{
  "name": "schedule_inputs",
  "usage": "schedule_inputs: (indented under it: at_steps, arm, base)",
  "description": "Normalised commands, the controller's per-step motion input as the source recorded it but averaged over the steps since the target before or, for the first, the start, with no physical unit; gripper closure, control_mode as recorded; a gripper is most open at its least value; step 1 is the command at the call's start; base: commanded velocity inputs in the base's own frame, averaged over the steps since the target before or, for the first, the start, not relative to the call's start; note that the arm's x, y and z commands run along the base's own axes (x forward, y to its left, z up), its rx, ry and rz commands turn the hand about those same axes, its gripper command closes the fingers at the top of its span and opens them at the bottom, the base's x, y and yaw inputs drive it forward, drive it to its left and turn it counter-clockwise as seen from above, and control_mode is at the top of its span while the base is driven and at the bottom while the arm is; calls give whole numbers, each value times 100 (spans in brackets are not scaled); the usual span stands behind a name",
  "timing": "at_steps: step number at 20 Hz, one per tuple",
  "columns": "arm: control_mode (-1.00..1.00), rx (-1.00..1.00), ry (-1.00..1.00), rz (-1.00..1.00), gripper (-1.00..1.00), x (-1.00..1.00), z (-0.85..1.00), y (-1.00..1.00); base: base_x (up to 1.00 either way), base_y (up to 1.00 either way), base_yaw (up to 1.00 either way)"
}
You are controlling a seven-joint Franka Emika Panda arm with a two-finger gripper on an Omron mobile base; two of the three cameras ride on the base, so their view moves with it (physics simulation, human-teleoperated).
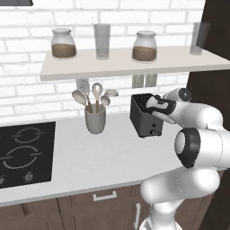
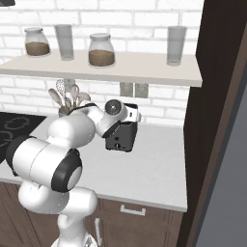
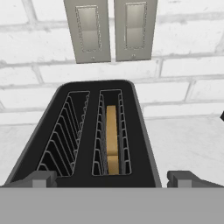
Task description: Start the toaster. Once the lever pops up, take the bread to the plate on the dining counter.
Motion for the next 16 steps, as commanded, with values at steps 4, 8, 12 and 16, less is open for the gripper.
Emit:
schedule_inputs:
  at_steps: [4,8,12,16]
  arm:
    - [-100,0,0,0,-100,0,0,0]
    - [-100,0,0,0,-100,0,0,0]
    - [-100,0,0,0,-100,0,0,0]
    - [-100,0,0,0,-100,0,0,0]
  base:
    - [0,0,0]
    - [0,0,0]
    - [0,0,0]
    - [0,0,0]
